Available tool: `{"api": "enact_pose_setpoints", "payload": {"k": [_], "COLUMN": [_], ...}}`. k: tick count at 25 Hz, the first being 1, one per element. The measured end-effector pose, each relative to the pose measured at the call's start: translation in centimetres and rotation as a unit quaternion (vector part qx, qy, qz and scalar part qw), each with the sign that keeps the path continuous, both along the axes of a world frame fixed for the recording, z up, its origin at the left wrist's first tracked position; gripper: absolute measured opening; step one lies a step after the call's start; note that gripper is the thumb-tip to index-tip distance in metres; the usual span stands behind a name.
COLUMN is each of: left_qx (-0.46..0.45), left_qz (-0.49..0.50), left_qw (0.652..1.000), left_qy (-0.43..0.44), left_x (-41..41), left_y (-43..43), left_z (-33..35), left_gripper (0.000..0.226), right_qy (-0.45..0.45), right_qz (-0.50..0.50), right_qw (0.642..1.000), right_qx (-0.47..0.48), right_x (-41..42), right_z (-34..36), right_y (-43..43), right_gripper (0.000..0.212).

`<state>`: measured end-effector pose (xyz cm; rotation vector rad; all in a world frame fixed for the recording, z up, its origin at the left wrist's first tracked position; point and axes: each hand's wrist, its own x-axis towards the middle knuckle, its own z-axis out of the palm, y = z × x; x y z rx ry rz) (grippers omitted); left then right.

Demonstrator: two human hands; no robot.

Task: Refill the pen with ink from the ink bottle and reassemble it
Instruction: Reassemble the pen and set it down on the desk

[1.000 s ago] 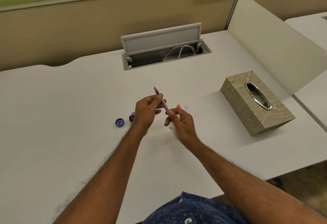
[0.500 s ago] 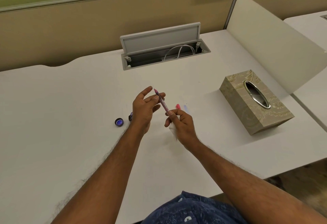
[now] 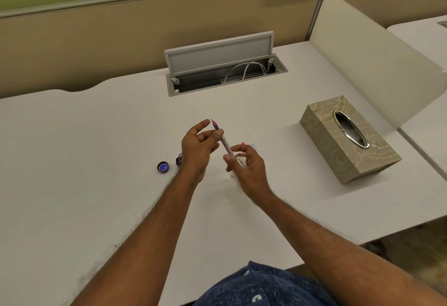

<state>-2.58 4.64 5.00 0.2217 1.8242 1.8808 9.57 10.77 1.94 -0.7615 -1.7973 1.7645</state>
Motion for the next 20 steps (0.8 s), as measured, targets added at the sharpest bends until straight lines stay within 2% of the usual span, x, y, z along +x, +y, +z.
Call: {"api": "enact_pose_setpoints", "payload": {"k": [4, 15, 20], "left_qx": [0.004, 0.011, 0.003], "left_qz": [0.0, -0.01, -0.01], "left_qw": [1.0, 1.0, 1.0], "left_qy": [-0.001, -0.006, -0.003], "left_x": [0.13, 0.3, 0.13], "left_y": [-0.09, -0.29, -0.24], "left_z": [-0.11, -0.12, -0.44], "left_gripper": [0.049, 0.05, 0.049], "right_qy": [-0.002, 0.003, 0.016], "right_qz": [-0.001, 0.004, 0.002], "right_qw": [1.0, 0.999, 0.999], "right_qx": [0.02, -0.048, -0.044], "right_x": [-0.1, -0.04, 0.01], "right_z": [-0.2, -0.23, -0.63], "right_y": [0.07, 0.01, 0.18], "right_gripper": [0.016, 0.025, 0.022]}}
